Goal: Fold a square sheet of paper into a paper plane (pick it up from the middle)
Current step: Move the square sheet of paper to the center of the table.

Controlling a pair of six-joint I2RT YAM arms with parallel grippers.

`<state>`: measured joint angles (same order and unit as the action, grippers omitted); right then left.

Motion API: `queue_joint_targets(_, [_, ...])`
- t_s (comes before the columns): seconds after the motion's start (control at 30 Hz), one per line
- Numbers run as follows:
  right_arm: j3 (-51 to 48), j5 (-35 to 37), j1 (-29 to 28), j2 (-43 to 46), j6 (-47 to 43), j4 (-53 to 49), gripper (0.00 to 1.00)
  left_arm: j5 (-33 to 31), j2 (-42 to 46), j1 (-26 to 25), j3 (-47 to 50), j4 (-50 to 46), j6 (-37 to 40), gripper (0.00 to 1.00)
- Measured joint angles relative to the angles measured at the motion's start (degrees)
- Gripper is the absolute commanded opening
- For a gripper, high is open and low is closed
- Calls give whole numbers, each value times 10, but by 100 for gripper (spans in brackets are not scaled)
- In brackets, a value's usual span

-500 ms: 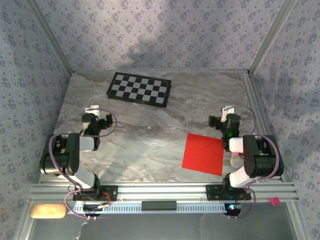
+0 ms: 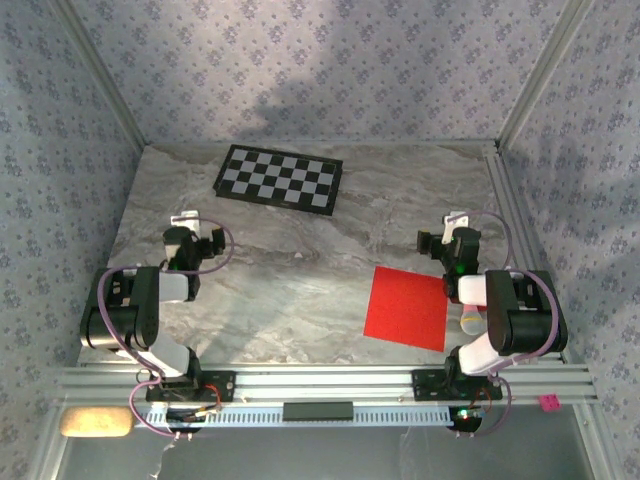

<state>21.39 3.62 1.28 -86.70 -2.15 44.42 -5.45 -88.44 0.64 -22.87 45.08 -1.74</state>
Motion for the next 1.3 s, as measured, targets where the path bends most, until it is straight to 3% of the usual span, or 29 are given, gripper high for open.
queue_joint_targets(1.07, [2,-17,-6,8,-7,-8,100,35,25,-9,38,36,22,99])
queue_joint_targets(1.2, [38,-36,-11,57,-9,-107,100,37,113,-12,18,-76,18,100])
queue_joint_targets(1.3, [96,-45,-23,94,-9,-205,100,21,174,-13,-56,-210,-14,99])
